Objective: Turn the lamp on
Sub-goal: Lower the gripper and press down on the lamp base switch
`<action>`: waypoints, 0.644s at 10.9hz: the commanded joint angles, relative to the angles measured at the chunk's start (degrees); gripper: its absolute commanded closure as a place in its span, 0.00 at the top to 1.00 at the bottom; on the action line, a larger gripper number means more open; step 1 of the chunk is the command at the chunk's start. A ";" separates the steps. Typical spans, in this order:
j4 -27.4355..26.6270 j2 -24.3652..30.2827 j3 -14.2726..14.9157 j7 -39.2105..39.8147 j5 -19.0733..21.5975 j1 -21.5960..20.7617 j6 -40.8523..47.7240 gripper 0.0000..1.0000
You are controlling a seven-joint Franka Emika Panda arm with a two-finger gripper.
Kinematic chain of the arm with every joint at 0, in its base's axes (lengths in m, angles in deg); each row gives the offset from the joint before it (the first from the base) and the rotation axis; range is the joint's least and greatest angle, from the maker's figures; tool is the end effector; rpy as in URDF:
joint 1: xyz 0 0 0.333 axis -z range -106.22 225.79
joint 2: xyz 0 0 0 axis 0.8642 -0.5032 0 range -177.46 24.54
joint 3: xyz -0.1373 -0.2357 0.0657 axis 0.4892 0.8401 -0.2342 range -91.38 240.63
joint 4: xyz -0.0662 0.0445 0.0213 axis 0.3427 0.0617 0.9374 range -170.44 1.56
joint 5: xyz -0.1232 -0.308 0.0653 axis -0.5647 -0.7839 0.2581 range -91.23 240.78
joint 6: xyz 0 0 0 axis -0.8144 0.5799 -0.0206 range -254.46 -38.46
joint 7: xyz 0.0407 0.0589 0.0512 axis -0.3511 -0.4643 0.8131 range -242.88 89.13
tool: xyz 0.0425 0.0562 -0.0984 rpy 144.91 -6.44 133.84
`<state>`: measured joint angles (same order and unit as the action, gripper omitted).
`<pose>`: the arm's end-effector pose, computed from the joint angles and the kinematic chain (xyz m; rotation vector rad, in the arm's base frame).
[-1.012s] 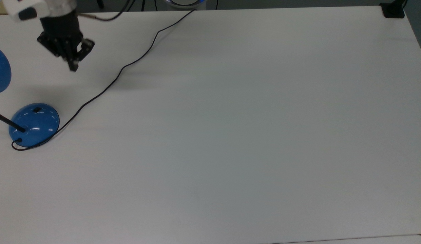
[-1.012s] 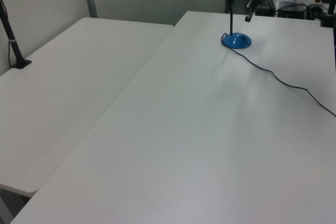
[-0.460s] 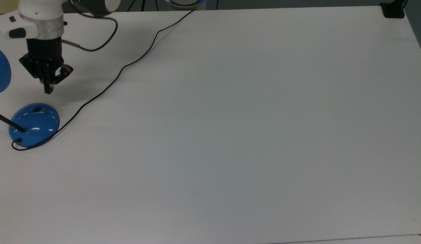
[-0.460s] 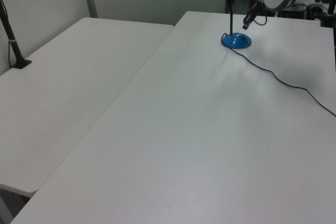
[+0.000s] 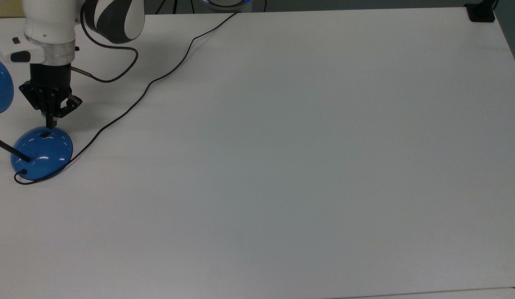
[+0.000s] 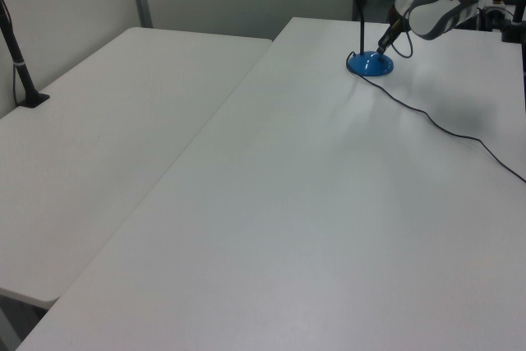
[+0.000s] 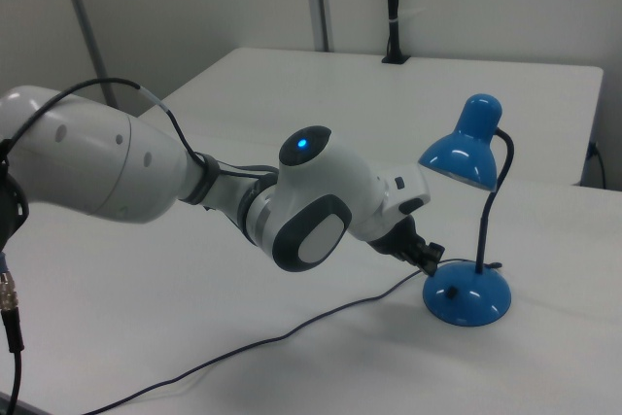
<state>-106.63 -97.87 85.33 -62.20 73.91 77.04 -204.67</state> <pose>0.5448 -0.2786 0.3442 2.7759 -0.2592 0.7068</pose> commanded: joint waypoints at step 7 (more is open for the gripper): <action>3.99 -4.51 0.10 1.59 1.74 1.11 -2.83 0.00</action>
<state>-104.54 -100.46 85.34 -62.20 74.01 77.81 -205.79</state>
